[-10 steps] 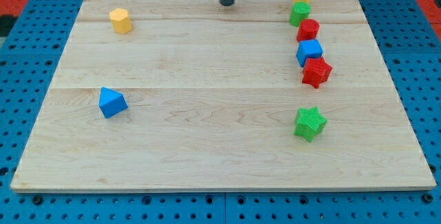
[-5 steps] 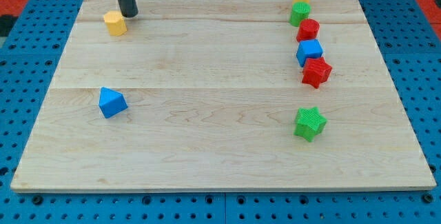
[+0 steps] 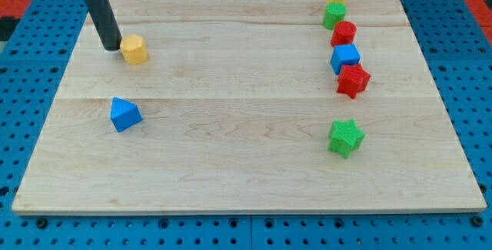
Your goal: Move yellow hexagon above green star
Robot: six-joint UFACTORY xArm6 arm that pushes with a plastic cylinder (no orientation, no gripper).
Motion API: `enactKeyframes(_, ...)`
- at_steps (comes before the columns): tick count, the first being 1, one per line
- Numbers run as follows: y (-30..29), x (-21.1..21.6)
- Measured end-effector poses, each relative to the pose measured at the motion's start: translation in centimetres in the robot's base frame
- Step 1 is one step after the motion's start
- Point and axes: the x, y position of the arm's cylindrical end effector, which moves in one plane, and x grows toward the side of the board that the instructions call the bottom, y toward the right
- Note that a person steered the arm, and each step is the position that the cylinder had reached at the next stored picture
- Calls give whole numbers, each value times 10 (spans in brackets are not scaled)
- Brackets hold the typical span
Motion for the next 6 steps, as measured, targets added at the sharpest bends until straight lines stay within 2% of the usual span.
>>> enactKeyframes(3, 44, 43)
enactKeyframes(6, 46, 0)
